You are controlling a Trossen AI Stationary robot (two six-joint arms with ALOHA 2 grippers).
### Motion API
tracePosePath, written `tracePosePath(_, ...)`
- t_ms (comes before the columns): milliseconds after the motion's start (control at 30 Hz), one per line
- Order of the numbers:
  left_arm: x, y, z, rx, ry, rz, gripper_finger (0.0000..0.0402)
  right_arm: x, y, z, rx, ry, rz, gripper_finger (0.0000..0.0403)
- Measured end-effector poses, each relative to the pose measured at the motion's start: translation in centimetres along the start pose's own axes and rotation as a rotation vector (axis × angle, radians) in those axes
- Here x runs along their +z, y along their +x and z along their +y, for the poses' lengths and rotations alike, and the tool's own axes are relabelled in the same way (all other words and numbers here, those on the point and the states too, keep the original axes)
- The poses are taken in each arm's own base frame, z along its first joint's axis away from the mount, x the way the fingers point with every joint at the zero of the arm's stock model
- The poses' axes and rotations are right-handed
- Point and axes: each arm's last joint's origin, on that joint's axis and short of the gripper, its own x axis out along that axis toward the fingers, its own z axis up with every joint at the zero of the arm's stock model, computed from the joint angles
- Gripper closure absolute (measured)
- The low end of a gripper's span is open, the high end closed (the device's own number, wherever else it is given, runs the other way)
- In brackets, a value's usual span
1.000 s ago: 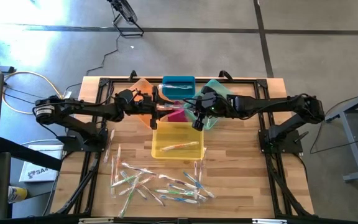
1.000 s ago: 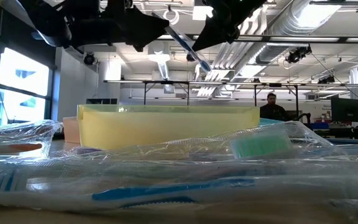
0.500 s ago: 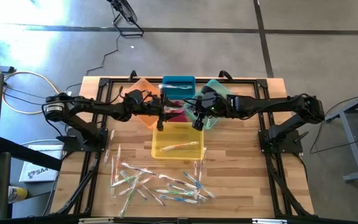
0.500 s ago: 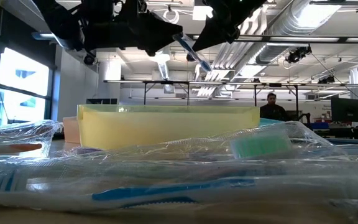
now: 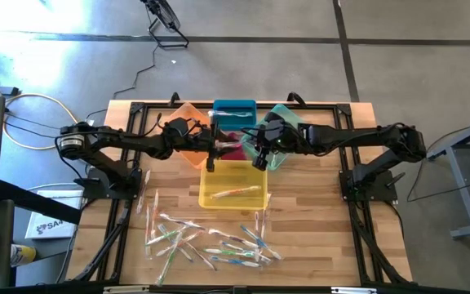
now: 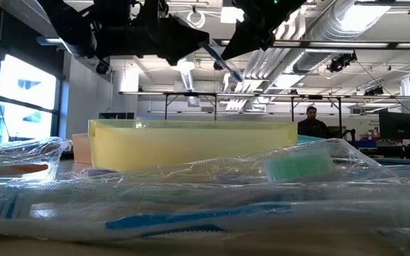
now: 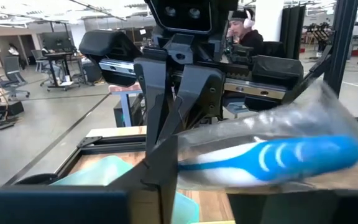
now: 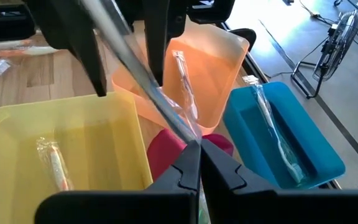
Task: Pick & Place Toothbrushes
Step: Put the blue toothbrush into the blue bin
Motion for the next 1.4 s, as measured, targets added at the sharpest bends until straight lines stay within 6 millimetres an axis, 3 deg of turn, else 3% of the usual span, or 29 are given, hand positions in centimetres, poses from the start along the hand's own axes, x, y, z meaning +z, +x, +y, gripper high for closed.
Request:
tracePosePath(267, 0.0, 0.0, 0.1, 0.014, 0.001, 0.001, 0.0381, -0.1, 0.0, 0.1, 0.013, -0.002, 0.005, 0.0399)
tracePosePath(600, 0.0, 0.0, 0.0, 0.007, 0.0, 0.001, 0.0382, 0.0, 0.0, 0.2, 0.032, -0.01, 0.001, 0.0393)
tracePosePath(733, -0.1, 0.0, 0.0, 0.01, 0.004, 0.006, 0.0382, 0.0, -0.2, 0.7, 0.032, -0.054, -0.005, 0.0361)
tracePosePath(967, -0.1, 0.0, 0.0, 0.013, 0.016, 0.008, 0.0382, 0.0, -0.6, 1.6, -0.032, -0.079, -0.011, 0.0258)
tracePosePath(1133, -0.2, 0.0, 0.0, 0.018, 0.032, 0.021, 0.0382, -0.1, -3.3, 1.9, -0.159, -0.053, 0.0, 0.021)
tracePosePath(1400, -0.4, -0.6, 1.9, 0.127, 0.063, 0.039, 0.0382, -0.7, -8.8, 1.7, -0.118, 0.103, 0.009, 0.022)
